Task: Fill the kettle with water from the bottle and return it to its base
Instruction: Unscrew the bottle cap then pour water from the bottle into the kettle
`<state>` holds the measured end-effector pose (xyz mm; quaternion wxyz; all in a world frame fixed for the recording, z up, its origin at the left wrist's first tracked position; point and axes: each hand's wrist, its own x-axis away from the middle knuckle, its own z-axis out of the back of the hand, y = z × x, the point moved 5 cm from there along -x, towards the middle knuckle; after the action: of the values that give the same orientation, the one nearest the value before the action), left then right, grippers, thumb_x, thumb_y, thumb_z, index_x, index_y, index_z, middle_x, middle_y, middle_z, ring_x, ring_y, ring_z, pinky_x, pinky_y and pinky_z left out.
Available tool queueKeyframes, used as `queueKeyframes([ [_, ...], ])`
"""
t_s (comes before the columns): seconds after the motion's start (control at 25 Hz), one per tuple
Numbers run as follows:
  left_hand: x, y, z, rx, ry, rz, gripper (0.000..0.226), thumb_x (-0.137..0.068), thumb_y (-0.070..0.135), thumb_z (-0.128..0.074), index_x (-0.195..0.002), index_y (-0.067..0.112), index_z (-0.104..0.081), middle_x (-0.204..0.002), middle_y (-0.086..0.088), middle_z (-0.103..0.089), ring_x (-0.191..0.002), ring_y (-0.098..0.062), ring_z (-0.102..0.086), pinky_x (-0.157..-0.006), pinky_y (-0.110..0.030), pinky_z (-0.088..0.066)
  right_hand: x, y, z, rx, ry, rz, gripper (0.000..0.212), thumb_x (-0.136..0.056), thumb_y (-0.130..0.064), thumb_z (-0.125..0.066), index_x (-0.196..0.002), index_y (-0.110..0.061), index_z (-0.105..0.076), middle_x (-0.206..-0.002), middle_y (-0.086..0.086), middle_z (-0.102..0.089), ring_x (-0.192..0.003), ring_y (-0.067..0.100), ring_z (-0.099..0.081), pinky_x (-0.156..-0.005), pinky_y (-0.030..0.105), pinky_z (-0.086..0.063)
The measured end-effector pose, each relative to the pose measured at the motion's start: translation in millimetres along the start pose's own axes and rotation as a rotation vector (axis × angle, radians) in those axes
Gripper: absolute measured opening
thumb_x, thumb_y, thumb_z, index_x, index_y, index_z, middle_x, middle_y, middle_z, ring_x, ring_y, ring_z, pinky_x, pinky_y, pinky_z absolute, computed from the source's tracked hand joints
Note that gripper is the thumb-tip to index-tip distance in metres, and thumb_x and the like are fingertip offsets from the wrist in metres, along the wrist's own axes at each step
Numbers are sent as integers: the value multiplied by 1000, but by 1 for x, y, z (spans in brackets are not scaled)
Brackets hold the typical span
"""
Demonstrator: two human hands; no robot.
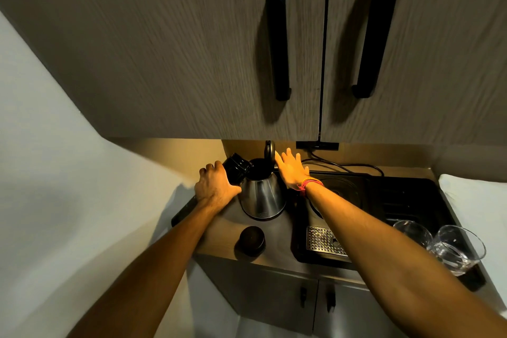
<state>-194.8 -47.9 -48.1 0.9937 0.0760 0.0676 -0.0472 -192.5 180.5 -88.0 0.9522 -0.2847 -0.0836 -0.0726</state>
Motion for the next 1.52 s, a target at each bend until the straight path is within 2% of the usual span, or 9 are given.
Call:
queueKeyframes([
  [0.16,-2,0,-1,-63,-20,2,87,-66,60,-80,-130,10,-49,-127,-14,-60,-114,-29,-58,-76,-42,-58,1,0,-1,2,4,3,57,-101,-37,-25,-155,-20,-14,-165,9,4,-150,39,7,-115,67,-8],
  [0.56,-1,-1,3,-125,-14,3,83,-65,59,-81,-125,10,-52,-124,-14,-61,-113,-29,-59,-76,-43,-58,2,-1,0,22,4,6,57,-101,-30,-27,-155,-20,-14,-165,11,3,-150,41,6,-115,68,-9],
  [0.92,1,1,3,-151,-32,-2,83,-65,59,-81,-125,10,-52,-125,-13,-61,-115,-29,-59,-80,-45,-59,4,-1,-1,-30,8,-12,58,-101,-38,-26,-155,-21,-14,-165,9,5,-151,38,7,-116,67,-7],
  [1.52,1,4,6,-206,-4,-25,77,-66,56,-81,-122,10,-54,-121,-11,-62,-111,-27,-60,-77,-42,-57,10,-4,2,3,2,-5,59,-101,-40,-27,-155,-20,-14,-165,11,4,-150,39,7,-116,66,-8],
])
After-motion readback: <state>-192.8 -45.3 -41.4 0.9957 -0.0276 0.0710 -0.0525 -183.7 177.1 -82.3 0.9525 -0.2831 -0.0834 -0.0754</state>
